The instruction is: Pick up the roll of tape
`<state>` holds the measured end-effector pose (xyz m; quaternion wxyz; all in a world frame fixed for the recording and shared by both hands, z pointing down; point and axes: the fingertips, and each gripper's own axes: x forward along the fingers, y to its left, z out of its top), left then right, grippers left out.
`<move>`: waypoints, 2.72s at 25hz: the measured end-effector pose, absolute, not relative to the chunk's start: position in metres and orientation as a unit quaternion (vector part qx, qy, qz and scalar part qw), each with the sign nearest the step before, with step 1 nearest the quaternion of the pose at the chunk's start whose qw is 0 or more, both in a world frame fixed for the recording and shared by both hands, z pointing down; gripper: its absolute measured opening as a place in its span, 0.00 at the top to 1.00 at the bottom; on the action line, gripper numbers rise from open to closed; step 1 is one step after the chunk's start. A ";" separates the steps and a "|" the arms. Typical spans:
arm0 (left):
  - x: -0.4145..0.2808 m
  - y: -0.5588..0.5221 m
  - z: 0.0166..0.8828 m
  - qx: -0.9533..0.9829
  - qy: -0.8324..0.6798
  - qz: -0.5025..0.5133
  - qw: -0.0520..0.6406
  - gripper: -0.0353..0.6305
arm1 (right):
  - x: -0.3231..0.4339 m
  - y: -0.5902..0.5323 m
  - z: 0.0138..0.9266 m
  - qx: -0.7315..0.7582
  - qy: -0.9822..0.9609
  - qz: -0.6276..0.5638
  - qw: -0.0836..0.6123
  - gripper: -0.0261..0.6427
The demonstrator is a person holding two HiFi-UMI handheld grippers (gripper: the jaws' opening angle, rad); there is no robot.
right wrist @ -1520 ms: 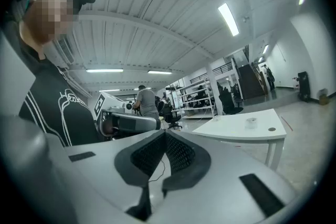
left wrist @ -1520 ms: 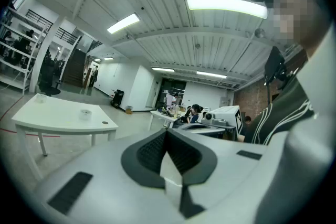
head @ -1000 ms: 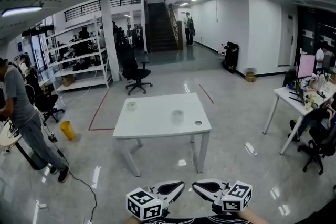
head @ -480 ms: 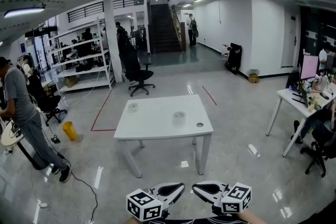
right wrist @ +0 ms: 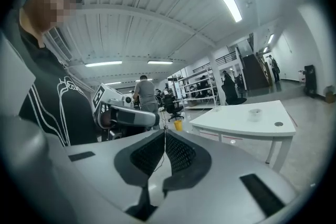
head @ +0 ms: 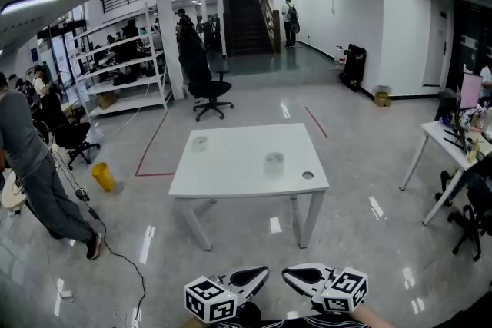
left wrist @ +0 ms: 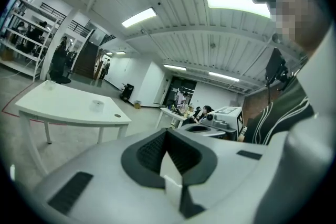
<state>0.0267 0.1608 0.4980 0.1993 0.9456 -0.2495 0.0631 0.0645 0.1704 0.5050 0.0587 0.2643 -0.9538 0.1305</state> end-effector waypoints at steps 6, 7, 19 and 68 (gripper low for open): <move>-0.008 0.056 0.511 0.941 -0.257 0.070 0.211 0.94 | 0.043 0.070 0.515 0.285 -0.945 0.141 0.069 0.94; -0.014 0.037 0.511 0.941 -0.257 0.071 0.208 0.94 | 0.039 0.052 0.515 0.289 -0.944 0.145 0.069 0.94; -0.069 -0.151 0.498 0.952 -0.226 0.066 0.198 0.94 | -0.007 -0.125 0.502 0.345 -0.924 0.134 0.095 0.94; -0.024 -0.341 0.542 0.922 -0.279 0.079 0.258 0.94 | 0.095 -0.378 0.732 0.259 -0.797 -0.008 0.546 0.72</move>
